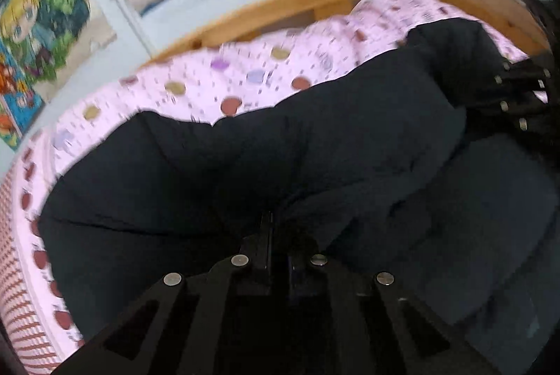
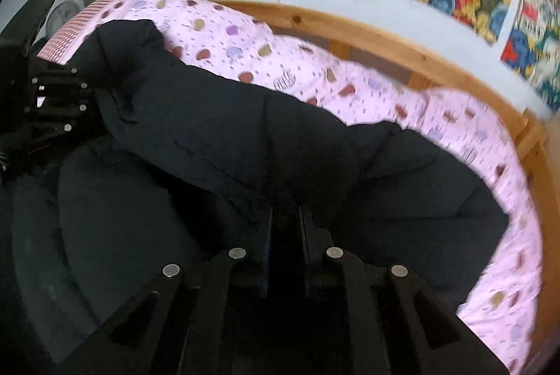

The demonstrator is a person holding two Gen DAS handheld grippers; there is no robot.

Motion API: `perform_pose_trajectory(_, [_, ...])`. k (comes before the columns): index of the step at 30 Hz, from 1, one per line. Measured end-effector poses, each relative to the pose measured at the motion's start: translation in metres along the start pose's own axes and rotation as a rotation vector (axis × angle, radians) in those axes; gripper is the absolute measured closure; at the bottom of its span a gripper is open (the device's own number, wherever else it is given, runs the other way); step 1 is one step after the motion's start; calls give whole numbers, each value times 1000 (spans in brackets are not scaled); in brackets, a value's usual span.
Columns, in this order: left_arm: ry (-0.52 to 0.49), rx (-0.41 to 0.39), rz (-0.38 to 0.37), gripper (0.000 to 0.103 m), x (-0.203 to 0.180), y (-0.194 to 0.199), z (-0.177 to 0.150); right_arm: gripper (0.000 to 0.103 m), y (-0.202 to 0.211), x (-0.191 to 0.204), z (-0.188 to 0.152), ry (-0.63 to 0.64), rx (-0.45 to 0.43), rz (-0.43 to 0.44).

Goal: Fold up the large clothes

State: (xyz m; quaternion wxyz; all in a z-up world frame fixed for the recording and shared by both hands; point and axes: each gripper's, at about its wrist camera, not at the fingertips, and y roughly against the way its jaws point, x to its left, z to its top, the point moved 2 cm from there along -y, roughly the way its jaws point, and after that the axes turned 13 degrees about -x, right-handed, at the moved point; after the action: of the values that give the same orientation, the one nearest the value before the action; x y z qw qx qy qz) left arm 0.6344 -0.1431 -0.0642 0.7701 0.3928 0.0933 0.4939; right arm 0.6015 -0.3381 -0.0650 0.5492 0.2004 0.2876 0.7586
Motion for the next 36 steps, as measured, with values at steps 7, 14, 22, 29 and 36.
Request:
perform_pose_trajectory(7, [48, -79, -22, 96, 1, 0, -8, 88, -9, -7, -19, -57, -46, 25])
perform_pose_trajectory(14, [184, -202, -217, 48, 25, 58, -3, 52, 31, -19, -18, -78, -112, 109])
perform_pose_trajectory(22, [319, -283, -181, 27, 26, 54, 56, 52, 58, -58, 18, -338, -332, 4])
perform_pose_trajectory(29, [240, -106, -177, 25, -8, 1, 49, 54, 1, -27, 7, -162, -126, -43])
perform_pose_trajectory(36, [74, -15, -114, 21, -35, -23, 22, 55, -27, -20, -8, -80, -12, -96])
